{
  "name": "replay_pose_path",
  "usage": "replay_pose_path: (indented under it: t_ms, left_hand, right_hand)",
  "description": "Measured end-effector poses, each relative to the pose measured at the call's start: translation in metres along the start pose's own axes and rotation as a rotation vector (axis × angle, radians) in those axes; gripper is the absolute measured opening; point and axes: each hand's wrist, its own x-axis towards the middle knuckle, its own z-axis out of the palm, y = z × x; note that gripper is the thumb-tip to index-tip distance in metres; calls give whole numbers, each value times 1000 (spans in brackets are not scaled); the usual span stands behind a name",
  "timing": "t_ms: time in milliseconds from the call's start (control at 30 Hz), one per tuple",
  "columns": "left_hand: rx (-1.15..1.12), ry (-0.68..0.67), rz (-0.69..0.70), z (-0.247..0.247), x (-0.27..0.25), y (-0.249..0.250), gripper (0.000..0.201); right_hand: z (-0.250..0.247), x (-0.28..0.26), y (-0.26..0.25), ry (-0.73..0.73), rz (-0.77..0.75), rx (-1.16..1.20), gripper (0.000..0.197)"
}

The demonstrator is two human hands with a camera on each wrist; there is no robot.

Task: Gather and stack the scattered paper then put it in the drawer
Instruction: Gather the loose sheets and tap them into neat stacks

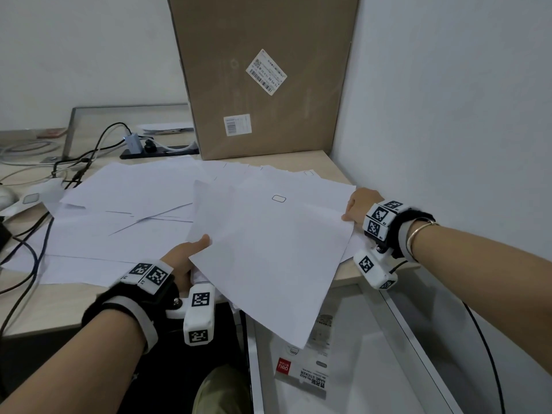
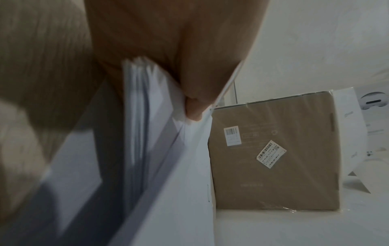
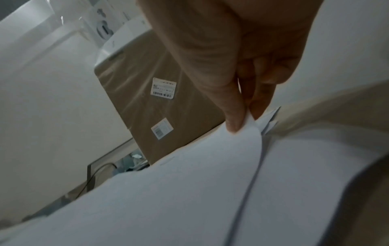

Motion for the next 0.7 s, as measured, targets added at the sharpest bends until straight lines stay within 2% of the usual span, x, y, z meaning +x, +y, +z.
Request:
replay_pose_path:
  t_ms: [33, 100, 167, 267, 333, 400, 467, 567, 600, 633, 700]
  left_hand:
    - [2, 4, -3, 1, -1, 0, 38]
    - [34, 48, -24, 1, 1, 2, 30]
    - [102, 102, -24, 4, -3, 5, 25]
    - [86, 92, -13, 6, -4, 5, 41]
    - [95, 82, 0, 4, -2, 5, 49]
    - [155, 110, -2, 4, -2, 6, 54]
    - [179, 121, 10, 2, 0, 6, 64]
    - [247, 121, 15, -26, 46, -5, 114]
    - [249, 114, 13, -34, 60, -9, 121]
    - [224, 103, 18, -35, 60, -8, 118]
    - [168, 86, -4, -15, 24, 1, 87]
  right_hand:
    - [-2, 1, 3, 3, 11, 48, 21]
    - [-5, 4, 11, 6, 53, 295, 14]
    - [-12, 3, 19, -21, 132, 517, 18]
    - [-18, -1, 24, -29, 232, 807, 22]
    - [-14, -4, 22, -61, 221, 932, 10]
    - [-3, -4, 17, -55, 157, 936, 22]
    - [6, -10, 5, -104, 170, 925, 6]
    - [17, -18, -10, -155, 153, 721, 12]
    - [20, -20, -11, -170, 111, 643, 11]
    - [22, -22, -10, -198, 95, 572, 14]
    - [24, -21, -9, -184, 102, 420, 29]
